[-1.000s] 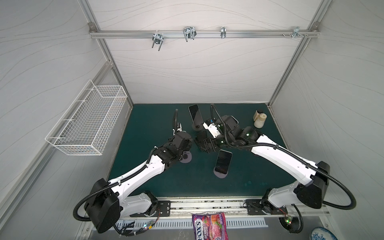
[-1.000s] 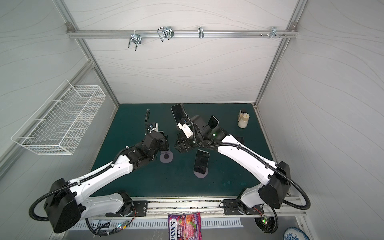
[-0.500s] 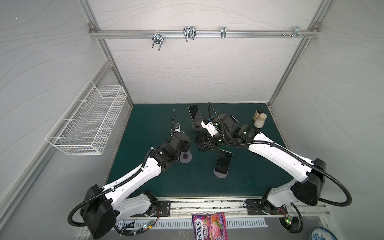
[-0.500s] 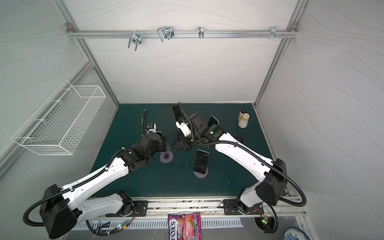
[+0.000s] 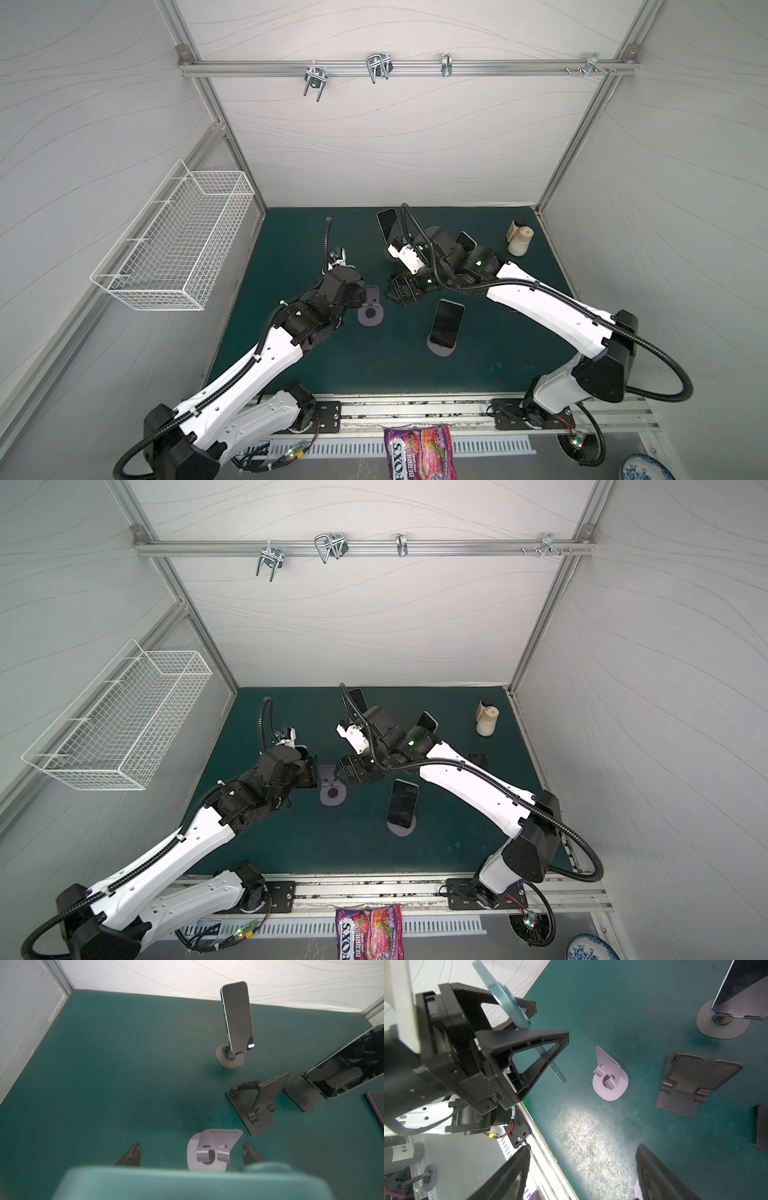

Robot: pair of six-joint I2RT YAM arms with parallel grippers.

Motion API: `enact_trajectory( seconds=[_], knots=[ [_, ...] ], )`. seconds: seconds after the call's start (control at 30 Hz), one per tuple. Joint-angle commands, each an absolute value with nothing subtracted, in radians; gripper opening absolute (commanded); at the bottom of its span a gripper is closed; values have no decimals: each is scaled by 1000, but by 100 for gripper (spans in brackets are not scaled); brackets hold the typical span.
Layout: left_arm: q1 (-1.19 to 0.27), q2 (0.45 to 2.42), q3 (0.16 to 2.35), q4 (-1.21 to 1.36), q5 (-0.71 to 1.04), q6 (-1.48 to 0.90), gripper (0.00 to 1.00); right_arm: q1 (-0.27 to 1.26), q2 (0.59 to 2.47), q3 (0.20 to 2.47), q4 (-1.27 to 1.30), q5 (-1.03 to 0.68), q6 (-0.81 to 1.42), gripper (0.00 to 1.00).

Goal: Remove the phone from the phone stand
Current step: 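Lift the teal-edged phone off the stand with the left gripper while the right draws back, then carry the teal-edged phone toward the left arm's side while the right arm withdraws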

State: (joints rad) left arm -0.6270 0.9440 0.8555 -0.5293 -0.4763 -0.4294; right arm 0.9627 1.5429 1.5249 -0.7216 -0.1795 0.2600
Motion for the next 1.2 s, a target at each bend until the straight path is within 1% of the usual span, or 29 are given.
enact_trajectory(
  seconds=[0.0, 0.2, 0.33, 0.43, 0.6, 0.8, 1.0, 1.17],
  knots=[
    [-613, 918, 920, -595, -440, -433, 60, 987, 1553, 1550, -749, -158, 236, 81],
    [-604, 886, 908, -699, -414, -441, 60, 1027, 1557, 1540, -739, -132, 230, 80],
    [-570, 855, 882, -735, -390, -437, 59, 1041, 1567, 1536, -731, -132, 232, 80],
    [-511, 841, 860, -756, -354, -424, 59, 1047, 1579, 1546, -733, -136, 231, 79],
    [-361, 841, 823, -743, -258, -357, 59, 1056, 1594, 1570, -738, -140, 221, 79],
    [-231, 912, 823, -706, -189, -265, 59, 1071, 1607, 1574, -741, -147, 213, 78],
    [-148, 998, 827, -620, -119, -212, 59, 1086, 1617, 1581, -726, -189, 231, 76],
    [-109, 1135, 887, -592, -89, -141, 60, 1089, 1637, 1616, -736, -216, 247, 76]
  ],
)
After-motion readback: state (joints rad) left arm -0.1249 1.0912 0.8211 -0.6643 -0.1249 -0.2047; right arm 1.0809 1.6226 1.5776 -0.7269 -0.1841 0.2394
